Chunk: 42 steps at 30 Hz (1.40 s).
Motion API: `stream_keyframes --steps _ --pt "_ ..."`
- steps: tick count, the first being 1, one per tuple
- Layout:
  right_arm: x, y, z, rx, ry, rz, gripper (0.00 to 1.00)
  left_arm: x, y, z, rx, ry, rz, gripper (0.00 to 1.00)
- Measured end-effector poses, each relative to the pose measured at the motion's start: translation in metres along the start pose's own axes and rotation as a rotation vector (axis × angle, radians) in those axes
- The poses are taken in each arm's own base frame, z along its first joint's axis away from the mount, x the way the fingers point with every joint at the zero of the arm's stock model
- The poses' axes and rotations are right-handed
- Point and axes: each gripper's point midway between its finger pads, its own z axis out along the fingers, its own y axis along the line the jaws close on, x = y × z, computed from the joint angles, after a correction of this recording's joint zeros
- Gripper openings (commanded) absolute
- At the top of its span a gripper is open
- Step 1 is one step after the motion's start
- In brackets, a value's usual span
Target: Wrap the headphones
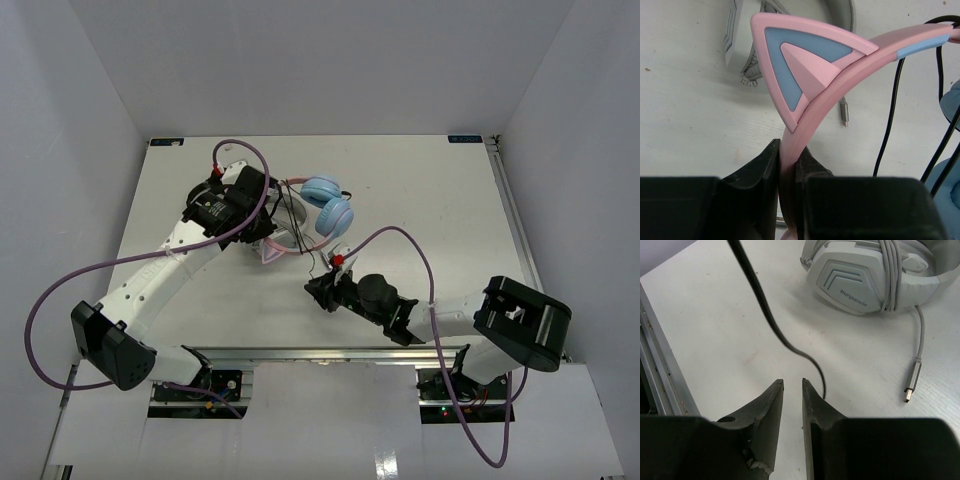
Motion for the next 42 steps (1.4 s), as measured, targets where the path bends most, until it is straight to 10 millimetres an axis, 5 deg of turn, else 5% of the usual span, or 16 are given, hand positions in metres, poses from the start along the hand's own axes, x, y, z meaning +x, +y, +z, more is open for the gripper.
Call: stream_keyframes --steps 14,26,31,42 --pt "0.036 -0.001 0.005 -0.038 -0.008 -0.012 0.34 0.001 -0.002 -0.002 0.015 0.009 -0.008 0.00" --pt "0.048 -0.012 -0.008 -0.008 -0.004 -0.046 0.29 0.000 0.000 -0.008 0.028 -0.001 -0.015 0.00" --pt "0.050 -0.016 -0.008 0.005 -0.002 -0.066 0.09 0.002 -0.002 -0.010 0.045 0.013 -0.016 0.00" --pt "0.062 -0.031 -0.012 0.059 0.025 -0.104 0.08 0.004 -0.008 -0.024 0.115 0.029 -0.022 0.00"
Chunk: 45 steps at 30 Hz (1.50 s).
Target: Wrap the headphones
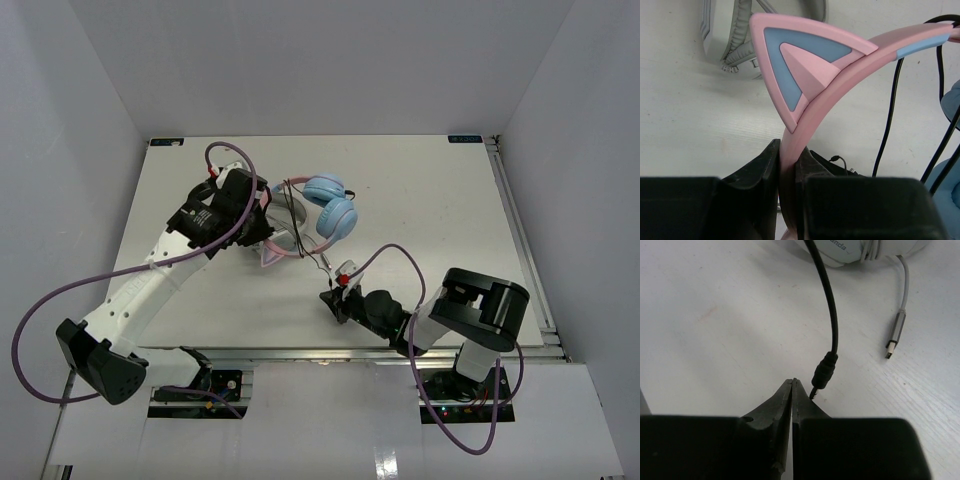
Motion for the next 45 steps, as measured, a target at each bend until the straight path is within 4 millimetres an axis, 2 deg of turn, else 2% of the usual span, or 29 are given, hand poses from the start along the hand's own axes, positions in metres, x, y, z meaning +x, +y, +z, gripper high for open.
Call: stream_keyframes --steps 4,8,14,21,25,31,38,41,45 --pt "0.013 -0.014 -0.009 0.039 0.033 -0.007 0.10 0.000 -0.004 -0.008 0.045 0.000 0.009 0.00" --pt "0.028 -0.021 -0.020 0.048 0.074 -0.032 0.32 0.000 -0.004 -0.013 0.065 -0.004 0.015 0.00" --pt "0.038 -0.014 -0.038 -0.025 0.102 -0.066 0.50 0.000 -0.004 -0.013 0.067 -0.004 0.020 0.00" --pt "0.040 0.007 -0.054 -0.164 0.106 -0.076 0.59 0.002 -0.003 -0.012 0.062 -0.001 0.024 0.00" --pt "0.026 0.021 -0.060 -0.241 0.064 -0.071 0.62 0.002 -0.002 -0.011 0.058 -0.002 0.028 0.00" --pt "-0.017 0.035 -0.063 -0.301 -0.070 -0.070 0.66 0.003 0.001 -0.009 0.050 -0.001 0.032 0.00" --pt "-0.066 0.040 -0.044 -0.286 -0.195 -0.062 0.67 0.008 0.004 -0.004 0.039 0.008 0.035 0.00" --pt "-0.073 0.039 -0.036 -0.273 -0.209 -0.053 0.67 0.008 0.003 -0.003 0.041 0.007 0.035 0.00" --pt "-0.068 0.038 -0.027 -0.259 -0.187 -0.040 0.67 0.007 0.002 -0.003 0.047 0.002 0.033 0.00"
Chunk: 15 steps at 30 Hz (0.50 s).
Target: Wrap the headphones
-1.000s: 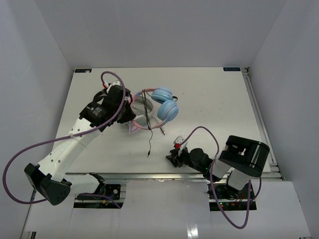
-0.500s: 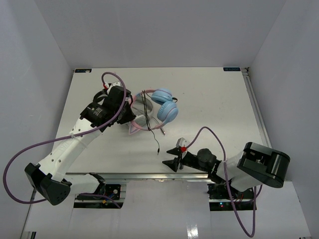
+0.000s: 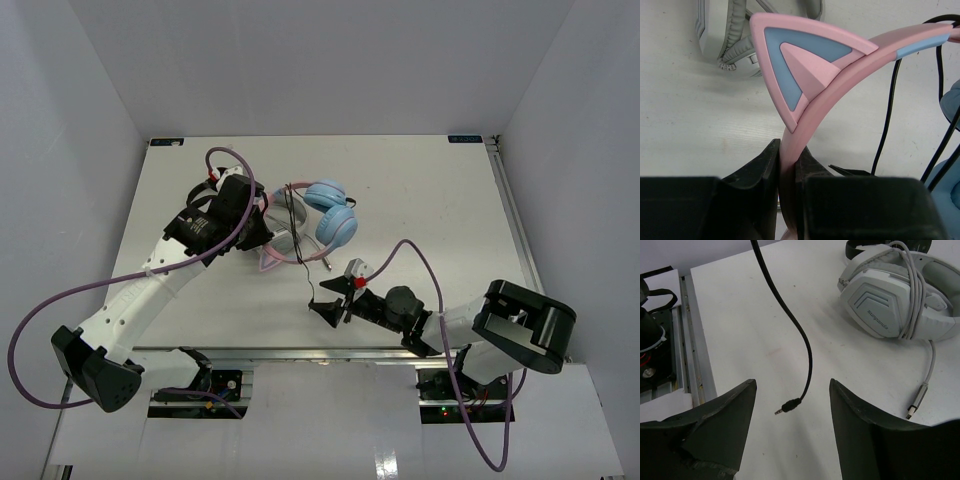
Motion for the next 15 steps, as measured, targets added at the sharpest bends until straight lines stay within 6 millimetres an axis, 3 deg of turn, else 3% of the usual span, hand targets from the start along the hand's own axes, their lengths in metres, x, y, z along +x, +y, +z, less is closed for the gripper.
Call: stream_keyframes --steps 9,13,15 --pt "0.032 -0.005 0.016 0.015 0.087 0.031 0.62 0.001 -0.001 0.000 0.005 0.004 0.000 0.00" --pt "0.043 -0.006 0.023 0.019 0.116 0.042 0.47 0.001 -0.002 0.000 0.010 0.008 0.000 0.00" --pt "0.051 -0.009 0.026 0.033 0.131 0.046 0.44 0.002 -0.002 0.000 0.013 0.009 -0.001 0.00"
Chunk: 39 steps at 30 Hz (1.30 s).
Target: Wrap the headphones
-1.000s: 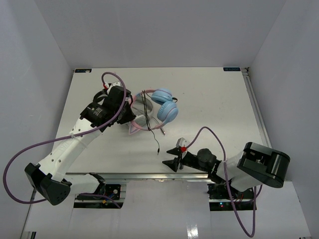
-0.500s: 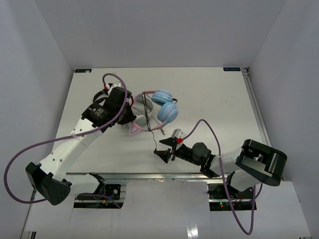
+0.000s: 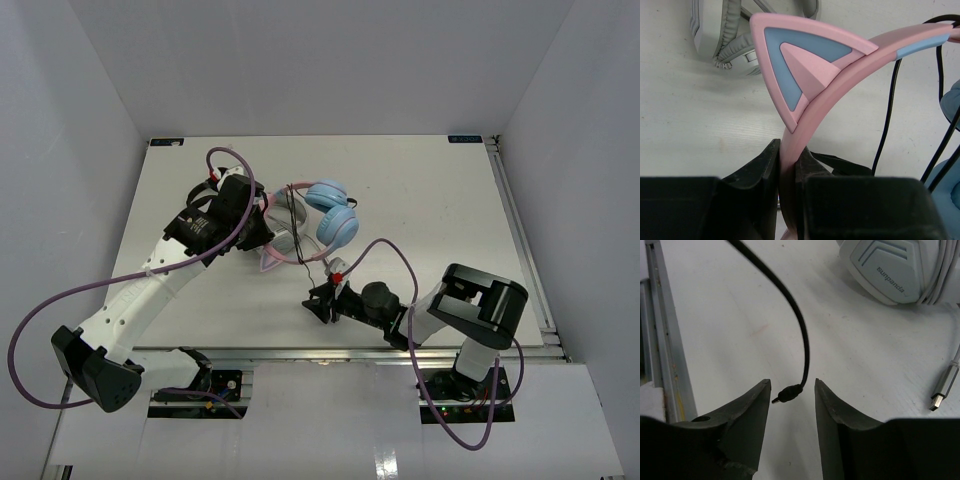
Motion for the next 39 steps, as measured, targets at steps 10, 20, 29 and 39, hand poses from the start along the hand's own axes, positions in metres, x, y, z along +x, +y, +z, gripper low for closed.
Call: stream_keyframes --steps 10,20,29,39 --pt "0.021 -0.012 0.004 0.044 0.054 0.004 0.44 0.004 -0.001 0.003 0.011 0.014 0.000 0.00" --pt "0.027 -0.018 0.000 0.065 0.069 0.009 0.45 0.009 0.000 0.010 0.006 0.022 0.002 0.00" --pt "0.028 -0.016 0.000 0.056 0.070 0.018 0.08 0.013 0.002 0.015 0.004 0.027 0.003 0.00" --pt "0.030 -0.037 -0.006 0.151 0.070 0.039 0.08 0.013 0.002 0.012 0.018 0.026 0.029 0.00"
